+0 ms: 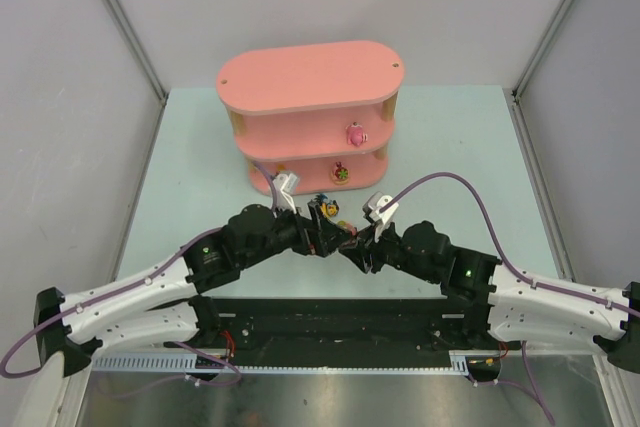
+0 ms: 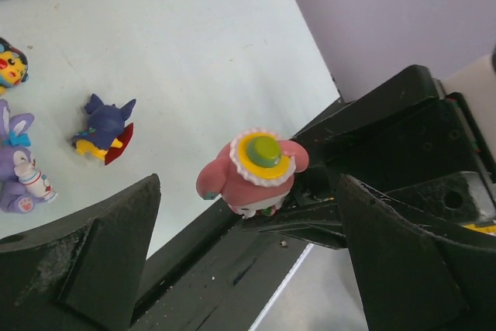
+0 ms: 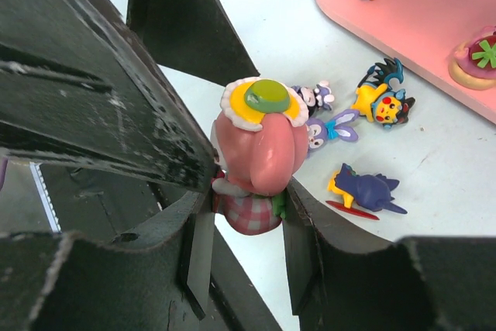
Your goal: Place and organize the plastic toys onto the shelf
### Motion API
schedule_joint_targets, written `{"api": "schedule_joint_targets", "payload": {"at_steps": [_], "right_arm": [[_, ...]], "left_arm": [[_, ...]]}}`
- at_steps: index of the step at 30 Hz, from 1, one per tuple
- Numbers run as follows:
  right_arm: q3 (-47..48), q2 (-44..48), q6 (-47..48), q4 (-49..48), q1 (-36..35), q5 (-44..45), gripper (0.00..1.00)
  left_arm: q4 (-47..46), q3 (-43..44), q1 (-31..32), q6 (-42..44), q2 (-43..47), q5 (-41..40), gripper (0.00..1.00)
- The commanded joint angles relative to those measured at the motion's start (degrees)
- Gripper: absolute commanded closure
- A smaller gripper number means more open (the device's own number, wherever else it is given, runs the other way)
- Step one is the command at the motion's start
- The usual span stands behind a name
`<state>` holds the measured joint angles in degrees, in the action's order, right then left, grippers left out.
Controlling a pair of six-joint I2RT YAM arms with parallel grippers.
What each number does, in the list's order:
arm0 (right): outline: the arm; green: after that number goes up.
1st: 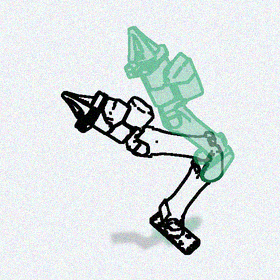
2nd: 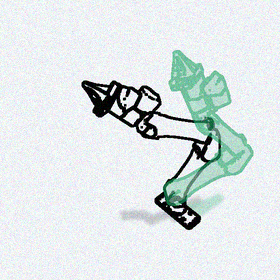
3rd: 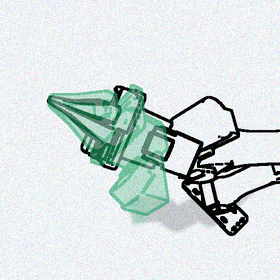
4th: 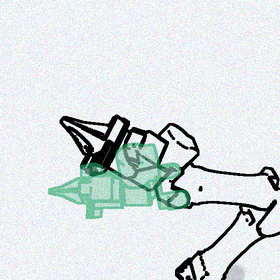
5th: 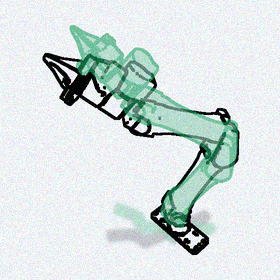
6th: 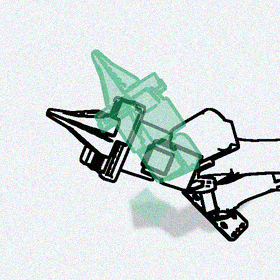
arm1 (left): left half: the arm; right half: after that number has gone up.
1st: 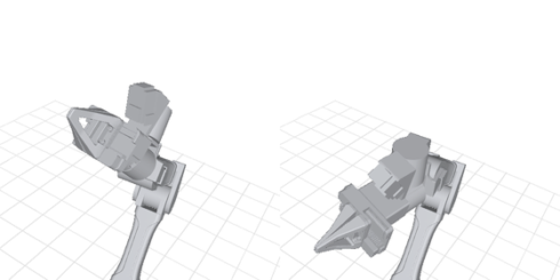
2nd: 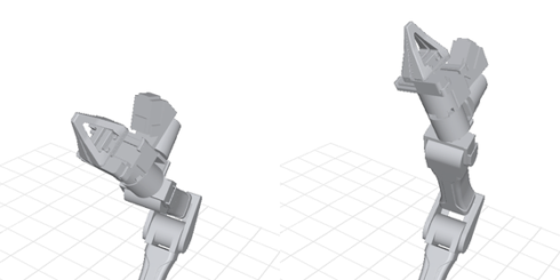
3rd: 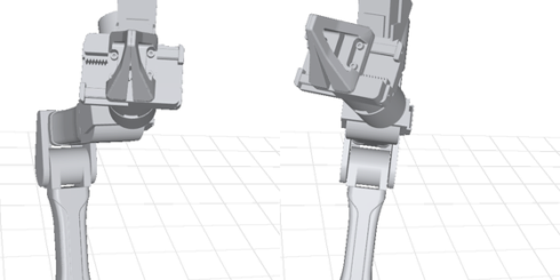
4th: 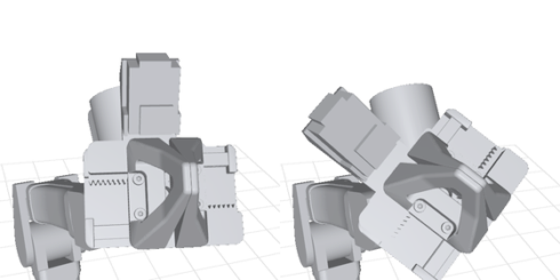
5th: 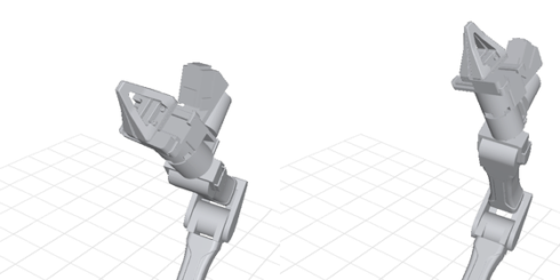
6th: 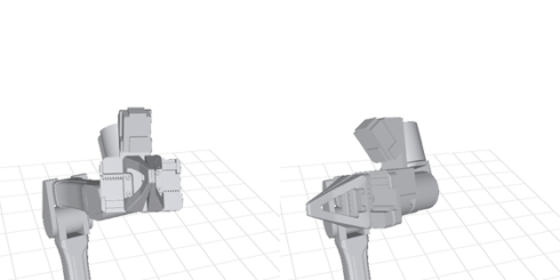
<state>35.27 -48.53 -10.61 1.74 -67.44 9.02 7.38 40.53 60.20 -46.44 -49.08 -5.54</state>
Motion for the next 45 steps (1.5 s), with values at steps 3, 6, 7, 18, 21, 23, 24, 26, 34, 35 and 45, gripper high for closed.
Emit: {"api": "schedule_joint_targets", "payload": {"at_steps": [3, 6, 7, 18, 21, 23, 24, 26, 34, 35, 45], "right_arm": [[2.7, 0.2, 0.6, -1.9, -0.5, 0.8, 1.00], [2.7, 0.5, 0.5, -2.0, -0.4, 0.6, 1.00], [2.7, 0.5, 0.5, -1.9, -0.4, 0.5, 1.00], [2.7, 0.4, 0.3, -2.0, -0.5, 0.2, 1.00], [2.6, 0.4, 0.4, -2.0, -0.6, 0.3, 1.00], [2.6, 0.3, 0.3, -1.9, -0.5, 0.2, 1.00], [2.7, 0.3, 0.4, -2.0, -0.6, 0.2, 1.00], [2.6, 0.3, 0.4, -1.9, -0.6, 0.3, 1.00], [2.6, 1.1, 0.7, 0.0, -0.7, 1.6, 1.00], [2.7, 1.2, 0.8, 0.1, -0.7, 2.1, 1.00], [2.6, 2.0, 1.4, -0.1, -1.4, 6.0, 1.00]], "left_arm": [[3.4, 4.6, 2.5, 2.0, -3.4, -5.2, 0.00], [2.6, 4.9, 3.0, 1.4, -4.2, -6.0, 0.00], [1.4, 4.6, 3.0, 1.2, -4.2, -5.9, 0.00], [0.2, 6.0, 3.2, 1.1, -6.3, -6.1, 0.14], [0.4, 6.3, 3.3, 1.4, -6.7, -6.0, 0.18], [0.9, 6.7, 3.3, 1.7, -7.3, -6.0, 0.21], [1.1, 7.2, 3.5, 2.0, -7.7, -5.9, 0.23], [1.5, 7.6, 3.7, 2.4, -8.2, -5.8, 0.27], [4.0, 9.4, 4.9, 3.5, -9.9, -6.8, 0.31], [4.4, 9.5, 5.1, 3.5, -10.0, -7.0, 0.29], [5.1, 9.7, 5.4, 3.5, -10.1, -7.4, 0.23]]}}
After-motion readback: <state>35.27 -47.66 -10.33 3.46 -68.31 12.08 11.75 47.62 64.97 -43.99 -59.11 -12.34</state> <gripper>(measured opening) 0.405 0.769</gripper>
